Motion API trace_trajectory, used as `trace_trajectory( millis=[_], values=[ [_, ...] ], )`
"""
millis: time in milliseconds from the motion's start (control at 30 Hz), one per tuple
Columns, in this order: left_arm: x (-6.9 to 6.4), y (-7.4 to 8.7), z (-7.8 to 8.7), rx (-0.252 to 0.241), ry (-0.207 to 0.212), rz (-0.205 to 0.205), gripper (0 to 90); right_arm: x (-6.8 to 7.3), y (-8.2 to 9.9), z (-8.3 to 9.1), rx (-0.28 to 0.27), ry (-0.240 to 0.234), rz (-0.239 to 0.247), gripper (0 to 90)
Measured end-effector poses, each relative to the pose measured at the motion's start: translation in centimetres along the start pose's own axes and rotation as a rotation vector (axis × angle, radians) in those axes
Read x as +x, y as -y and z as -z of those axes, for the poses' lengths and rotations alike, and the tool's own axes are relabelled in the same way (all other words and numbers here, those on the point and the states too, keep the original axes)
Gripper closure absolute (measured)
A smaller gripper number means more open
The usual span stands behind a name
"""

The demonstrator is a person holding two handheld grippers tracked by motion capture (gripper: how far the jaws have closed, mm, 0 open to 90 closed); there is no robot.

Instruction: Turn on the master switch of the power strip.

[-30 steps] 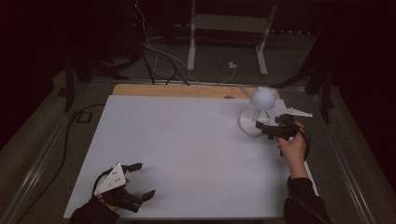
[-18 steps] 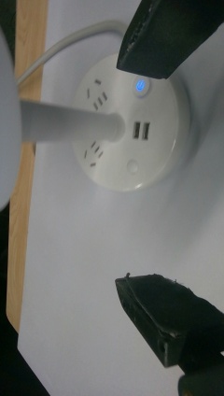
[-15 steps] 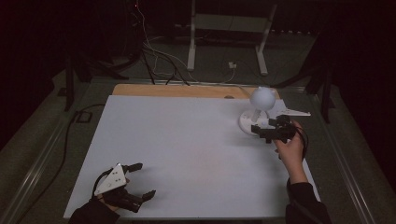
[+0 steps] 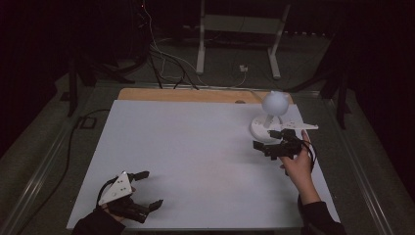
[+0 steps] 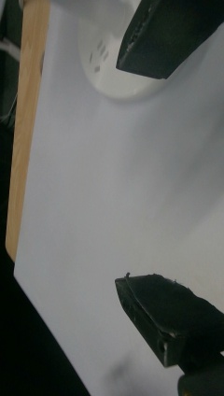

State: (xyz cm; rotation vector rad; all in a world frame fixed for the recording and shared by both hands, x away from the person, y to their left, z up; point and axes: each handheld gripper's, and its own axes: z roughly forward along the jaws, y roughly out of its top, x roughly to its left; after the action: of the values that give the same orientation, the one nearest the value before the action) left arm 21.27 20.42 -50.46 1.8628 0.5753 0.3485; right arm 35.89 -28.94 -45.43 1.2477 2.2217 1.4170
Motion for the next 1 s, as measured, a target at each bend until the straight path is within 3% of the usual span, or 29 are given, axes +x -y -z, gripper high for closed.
trace_trajectory(
  millis=[267,667,800,1000],
  values=[
    [0.0,0.0,0.1,-0.004,0.001,-0.004,0.1,1.4,1.3,0.6,-0.025,-0.028,0.033,0.0],
    [0.0,0.0,0.1,-0.002,0.003,-0.006,0.0,3.2,4.5,0.7,0.033,-0.079,0.123,0.0],
    [0.0,0.0,0.1,-0.002,0.004,-0.007,0.0,3.4,5.4,1.1,0.048,-0.123,0.121,0.0],
    [0.0,0.0,0.1,-0.002,0.005,-0.006,0.0,3.7,6.7,1.8,0.056,-0.132,0.139,0.0]
  ],
)
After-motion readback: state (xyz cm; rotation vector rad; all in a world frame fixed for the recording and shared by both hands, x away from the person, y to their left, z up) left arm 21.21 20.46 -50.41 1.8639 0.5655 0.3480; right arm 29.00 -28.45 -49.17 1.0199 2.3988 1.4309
